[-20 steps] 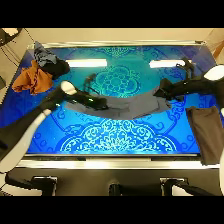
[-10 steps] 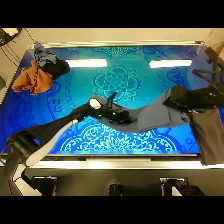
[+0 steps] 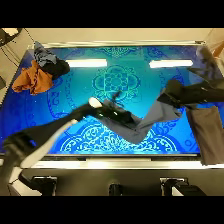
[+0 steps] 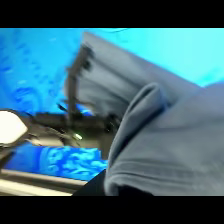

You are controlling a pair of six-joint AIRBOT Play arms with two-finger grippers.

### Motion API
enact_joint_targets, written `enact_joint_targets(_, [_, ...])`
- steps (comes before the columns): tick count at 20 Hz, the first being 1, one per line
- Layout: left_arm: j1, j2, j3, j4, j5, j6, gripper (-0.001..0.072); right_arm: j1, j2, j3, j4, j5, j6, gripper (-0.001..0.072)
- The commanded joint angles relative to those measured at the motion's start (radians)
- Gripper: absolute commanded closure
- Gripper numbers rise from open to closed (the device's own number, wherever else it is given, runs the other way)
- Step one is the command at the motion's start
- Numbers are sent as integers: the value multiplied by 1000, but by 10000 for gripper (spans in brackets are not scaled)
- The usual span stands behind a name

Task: Fold the shirts.

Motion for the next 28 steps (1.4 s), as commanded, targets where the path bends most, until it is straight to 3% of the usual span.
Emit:
enact_joint_targets(1, [202, 178, -1, 327, -17, -88, 682, 41, -134, 1, 128, -134, -53, 660])
enact_joint_targets(3, [353, 306, -1, 417, -37, -100, 682, 140, -226, 1, 134, -245, -53, 660])
enact_joint_targets(7, [620, 530, -1, 435, -68, -99, 681, 283, -430, 1, 214, -431, -55, 660])
enact_joint_targets(12, [768, 703, -1, 435, -100, -99, 680, 332, -619, 1, 367, -502, -72, 654])
enact_joint_targets(13, [772, 719, -1, 435, -104, -98, 680, 333, -640, 1, 387, -503, -73, 516])
enact_joint_targets(14, [772, 727, -1, 435, -108, -98, 680, 333, -650, 1, 391, -501, -78, 288])
enact_joint_targets(15, [770, 728, -2, 435, -110, -98, 680, 325, -648, 1, 386, -488, -104, 126])
enact_joint_targets(16, [770, 727, -2, 435, -110, -99, 680, 307, -636, 1, 372, -456, -125, 103])
enact_joint_targets(18, [771, 724, -2, 451, -109, -98, 680, 241, -593, 1, 269, -369, -128, 103])
enact_joint_targets(22, [771, 724, -3, 499, -109, -96, 680, 33, -471, -5, -78, -93, -68, 104])
enact_joint_targets(24, [771, 724, -2, 502, -109, -97, 679, -23, -407, -114, -194, -5, -72, 105])
enact_joint_targets(26, [771, 724, -3, 502, -109, -97, 679, -29, -320, -351, -146, -106, -66, 102])
enact_joint_targets(28, [771, 724, -3, 501, -109, -97, 679, -14, -271, -582, 58, -307, -98, 83])
